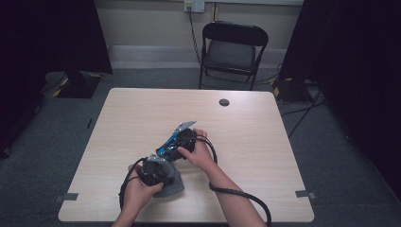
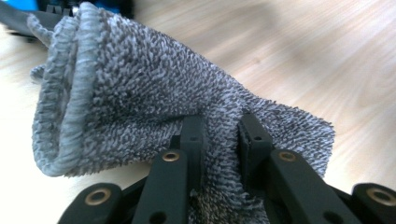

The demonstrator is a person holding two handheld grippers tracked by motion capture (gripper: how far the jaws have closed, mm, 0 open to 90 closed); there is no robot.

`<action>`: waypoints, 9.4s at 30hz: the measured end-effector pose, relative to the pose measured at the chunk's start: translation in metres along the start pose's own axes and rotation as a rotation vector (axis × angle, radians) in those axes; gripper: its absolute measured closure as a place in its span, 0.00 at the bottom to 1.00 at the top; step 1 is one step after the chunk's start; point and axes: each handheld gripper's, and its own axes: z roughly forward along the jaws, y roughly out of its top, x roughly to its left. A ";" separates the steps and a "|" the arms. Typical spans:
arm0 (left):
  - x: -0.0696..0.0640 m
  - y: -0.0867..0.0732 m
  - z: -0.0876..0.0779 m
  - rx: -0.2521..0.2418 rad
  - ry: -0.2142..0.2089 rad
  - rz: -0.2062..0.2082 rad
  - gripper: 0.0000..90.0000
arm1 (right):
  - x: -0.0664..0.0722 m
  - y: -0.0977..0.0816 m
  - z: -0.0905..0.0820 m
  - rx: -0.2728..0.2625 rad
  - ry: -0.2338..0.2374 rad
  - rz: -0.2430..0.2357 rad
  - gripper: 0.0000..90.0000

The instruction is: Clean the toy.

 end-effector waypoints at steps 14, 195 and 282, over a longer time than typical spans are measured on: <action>-0.013 0.003 0.004 0.011 -0.073 0.057 0.84 | 0.000 0.000 0.000 -0.001 0.001 0.001 0.02; 0.000 0.016 -0.042 -0.031 -0.065 0.067 0.83 | 0.000 0.000 0.000 0.000 0.000 0.004 0.02; 0.128 0.117 0.047 -0.151 0.248 -0.038 0.61 | -0.005 0.001 0.001 0.002 0.025 -0.010 0.02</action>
